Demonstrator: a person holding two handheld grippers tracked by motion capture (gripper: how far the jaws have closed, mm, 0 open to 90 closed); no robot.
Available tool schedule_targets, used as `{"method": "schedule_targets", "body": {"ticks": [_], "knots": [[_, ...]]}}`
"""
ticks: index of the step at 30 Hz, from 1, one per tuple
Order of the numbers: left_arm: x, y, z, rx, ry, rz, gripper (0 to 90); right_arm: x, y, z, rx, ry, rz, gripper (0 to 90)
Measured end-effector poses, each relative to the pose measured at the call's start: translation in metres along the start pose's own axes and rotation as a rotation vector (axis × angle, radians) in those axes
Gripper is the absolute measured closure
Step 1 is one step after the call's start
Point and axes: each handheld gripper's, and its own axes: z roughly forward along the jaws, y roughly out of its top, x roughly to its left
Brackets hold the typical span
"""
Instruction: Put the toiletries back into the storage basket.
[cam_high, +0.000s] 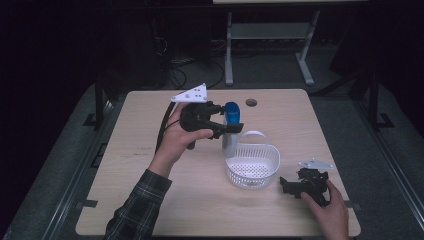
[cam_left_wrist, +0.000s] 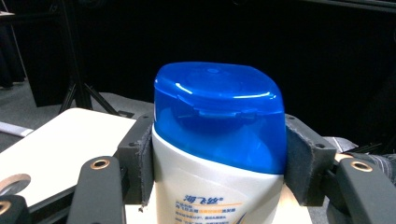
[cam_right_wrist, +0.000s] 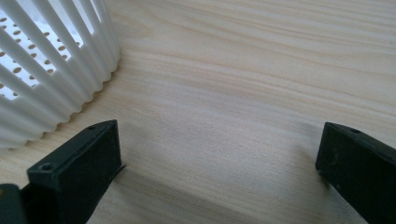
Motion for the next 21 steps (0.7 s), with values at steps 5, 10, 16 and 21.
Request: {"method": "schedule_targets", "body": {"ticks": [5, 10, 16, 21], "knots": [[-0.001, -0.003, 0.006, 0.003, 0.0, 0.004, 36.5, 0.0, 0.0, 0.0, 0.0, 0.0, 0.0, 0.0], [-0.001, -0.007, 0.011, 0.006, -0.002, 0.006, 36.5, 0.0, 0.0, 0.0, 0.0, 0.0, 0.0, 0.0], [-0.001, -0.014, 0.017, 0.011, 0.002, 0.007, 36.5, 0.0, 0.0, 0.0, 0.0, 0.0, 0.0, 0.0], [0.0, -0.022, 0.021, 0.012, 0.001, -0.004, 36.5, 0.0, 0.0, 0.0, 0.0, 0.0, 0.0, 0.0]]}}
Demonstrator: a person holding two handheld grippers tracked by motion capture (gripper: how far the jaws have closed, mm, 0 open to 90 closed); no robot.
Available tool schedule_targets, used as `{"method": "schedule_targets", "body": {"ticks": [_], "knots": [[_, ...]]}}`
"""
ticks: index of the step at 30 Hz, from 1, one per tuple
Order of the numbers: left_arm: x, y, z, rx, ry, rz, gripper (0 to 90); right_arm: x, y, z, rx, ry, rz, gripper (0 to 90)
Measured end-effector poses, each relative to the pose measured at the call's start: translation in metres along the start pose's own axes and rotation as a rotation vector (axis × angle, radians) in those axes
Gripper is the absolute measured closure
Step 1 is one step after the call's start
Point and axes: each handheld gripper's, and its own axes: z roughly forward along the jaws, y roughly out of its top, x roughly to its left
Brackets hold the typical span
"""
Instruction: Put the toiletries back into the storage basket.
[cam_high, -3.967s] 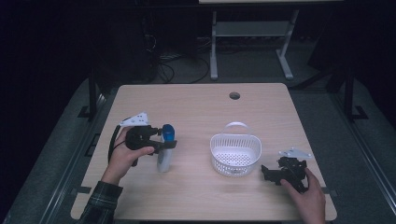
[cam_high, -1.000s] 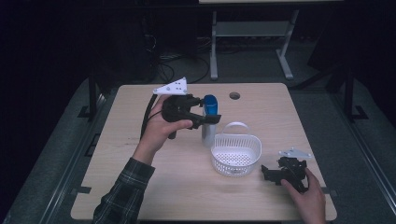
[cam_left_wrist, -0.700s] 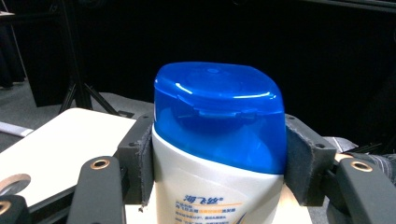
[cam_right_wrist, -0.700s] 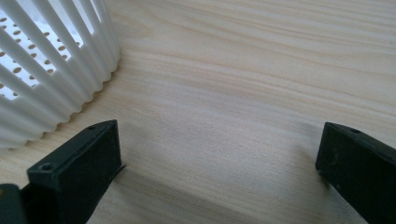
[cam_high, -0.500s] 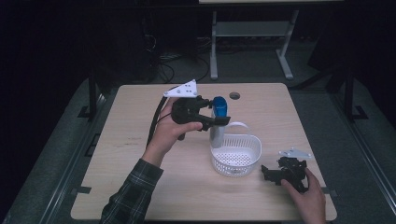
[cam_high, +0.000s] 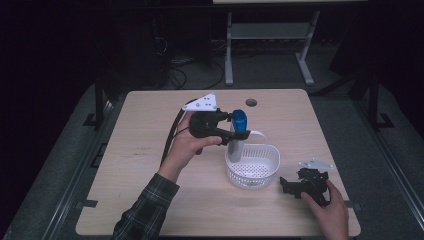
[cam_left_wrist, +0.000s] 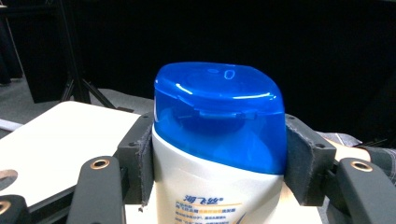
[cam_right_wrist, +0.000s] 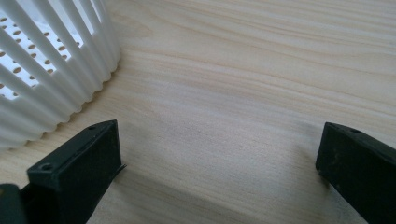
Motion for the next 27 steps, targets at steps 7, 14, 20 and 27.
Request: {"method": "schedule_targets", "body": {"ticks": [7, 14, 20, 27], "knots": [[0.0, -0.01, 0.004, 0.006, 0.002, -0.007, 36.5, 0.0, 0.0, 0.0, 0.0, 0.0, 0.0, 0.0], [0.0, -0.02, 0.007, 0.019, 0.002, -0.014, 36.5, 0.0, 0.0, 0.0, 0.001, 0.0, 0.0, 0.0], [0.0, -0.027, 0.011, 0.024, -0.001, -0.02, 36.5, 0.0, 0.0, 0.0, 0.001, 0.0, 0.0, 0.0], [0.0, -0.035, 0.015, 0.032, -0.001, -0.025, 36.5, 0.0, 0.0, 0.0, 0.001, 0.001, 0.0, 0.0]]}}
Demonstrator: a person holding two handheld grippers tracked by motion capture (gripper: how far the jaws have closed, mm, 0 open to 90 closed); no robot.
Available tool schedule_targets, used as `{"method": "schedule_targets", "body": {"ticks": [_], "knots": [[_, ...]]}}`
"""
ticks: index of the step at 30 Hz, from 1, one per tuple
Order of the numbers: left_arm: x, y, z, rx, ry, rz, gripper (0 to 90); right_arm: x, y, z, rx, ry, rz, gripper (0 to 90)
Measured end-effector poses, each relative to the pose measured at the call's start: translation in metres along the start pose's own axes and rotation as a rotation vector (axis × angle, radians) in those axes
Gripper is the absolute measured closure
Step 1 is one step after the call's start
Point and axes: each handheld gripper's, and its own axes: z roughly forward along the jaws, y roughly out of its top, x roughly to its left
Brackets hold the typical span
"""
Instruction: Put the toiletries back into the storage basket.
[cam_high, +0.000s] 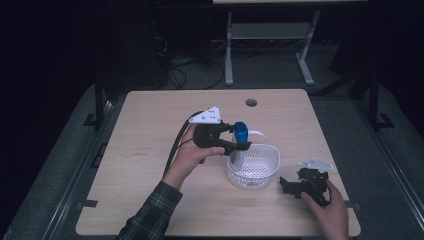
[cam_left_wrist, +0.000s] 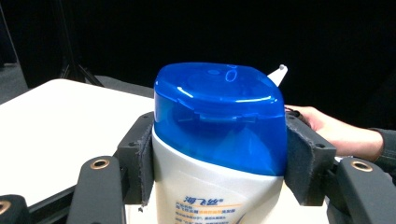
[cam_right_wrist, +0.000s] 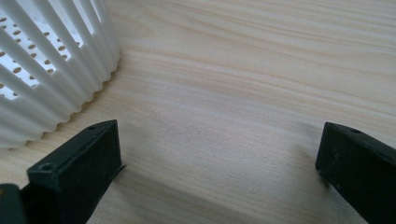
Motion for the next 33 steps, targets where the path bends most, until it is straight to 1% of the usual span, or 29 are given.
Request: {"method": "schedule_targets", "body": {"ticks": [6, 13, 19, 22, 29, 33], "knots": [[0.001, -0.006, 0.001, 0.003, 0.006, -0.003, 36.4, 0.0, 0.0, 0.0, 0.0, 0.0, 0.0, 0.0], [0.003, -0.018, 0.004, 0.012, 0.01, -0.015, 36.4, 0.0, 0.0, 0.0, 0.0, -0.001, 0.0, 0.0], [0.006, -0.027, 0.006, 0.033, 0.015, -0.025, 36.4, 0.0, 0.0, 0.0, 0.0, -0.001, 0.0, 0.0], [0.006, -0.03, 0.008, 0.035, 0.015, -0.029, 36.4, 0.0, 0.0, 0.0, 0.0, -0.001, 0.0, 0.0], [0.008, -0.038, 0.01, 0.045, 0.02, -0.024, 36.4, 0.0, 0.0, 0.0, 0.0, -0.001, 0.0, 0.0], [0.008, -0.042, 0.01, 0.047, 0.021, -0.028, 36.3, 0.0, 0.0, 0.0, 0.0, -0.001, 0.0, 0.0]]}}
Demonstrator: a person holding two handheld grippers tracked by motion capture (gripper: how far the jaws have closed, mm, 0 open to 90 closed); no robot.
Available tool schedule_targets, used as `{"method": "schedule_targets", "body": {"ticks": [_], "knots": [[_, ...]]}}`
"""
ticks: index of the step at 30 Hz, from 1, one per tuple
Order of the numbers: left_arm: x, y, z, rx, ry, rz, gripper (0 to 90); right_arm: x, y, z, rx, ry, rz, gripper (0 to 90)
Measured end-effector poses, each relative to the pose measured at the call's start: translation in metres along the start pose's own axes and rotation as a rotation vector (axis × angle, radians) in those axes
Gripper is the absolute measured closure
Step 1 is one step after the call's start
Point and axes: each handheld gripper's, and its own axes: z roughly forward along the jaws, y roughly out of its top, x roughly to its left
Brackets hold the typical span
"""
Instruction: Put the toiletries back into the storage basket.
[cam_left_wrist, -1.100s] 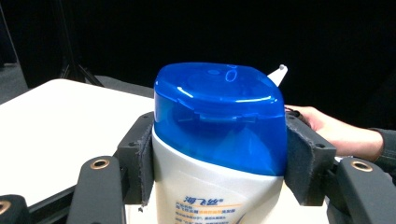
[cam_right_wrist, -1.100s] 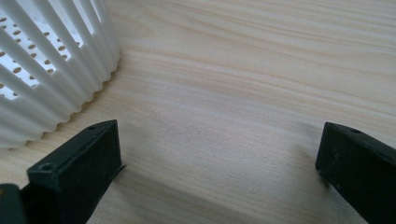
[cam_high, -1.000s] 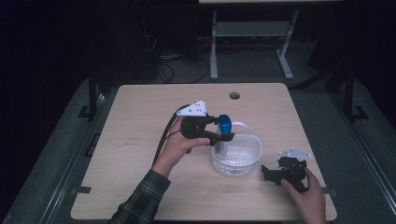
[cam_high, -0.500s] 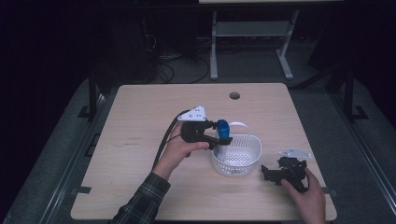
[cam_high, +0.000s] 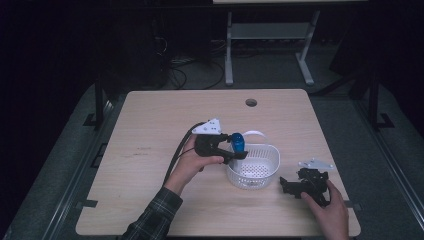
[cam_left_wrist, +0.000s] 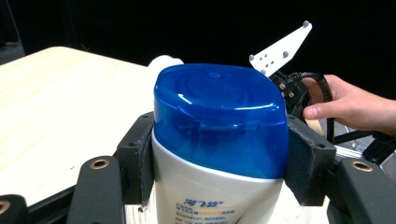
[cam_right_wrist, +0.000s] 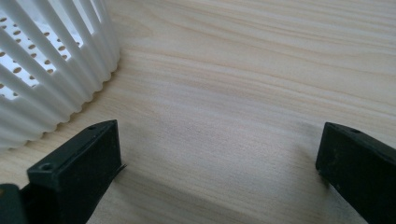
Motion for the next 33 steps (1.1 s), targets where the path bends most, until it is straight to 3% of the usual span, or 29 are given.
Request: {"method": "schedule_targets", "body": {"ticks": [24, 33], "knots": [[-0.0046, -0.008, 0.0001, 0.008, 0.011, 0.027, 35.3, 0.0, 0.0, 0.0, 0.0, 0.0, -0.001, 0.0], [-0.0074, -0.0072, -0.001, 0.0, 0.02, 0.002, 24.8, 0.0, 0.0, 0.0, 0.0, 0.0, -0.001, 0.0]]}}
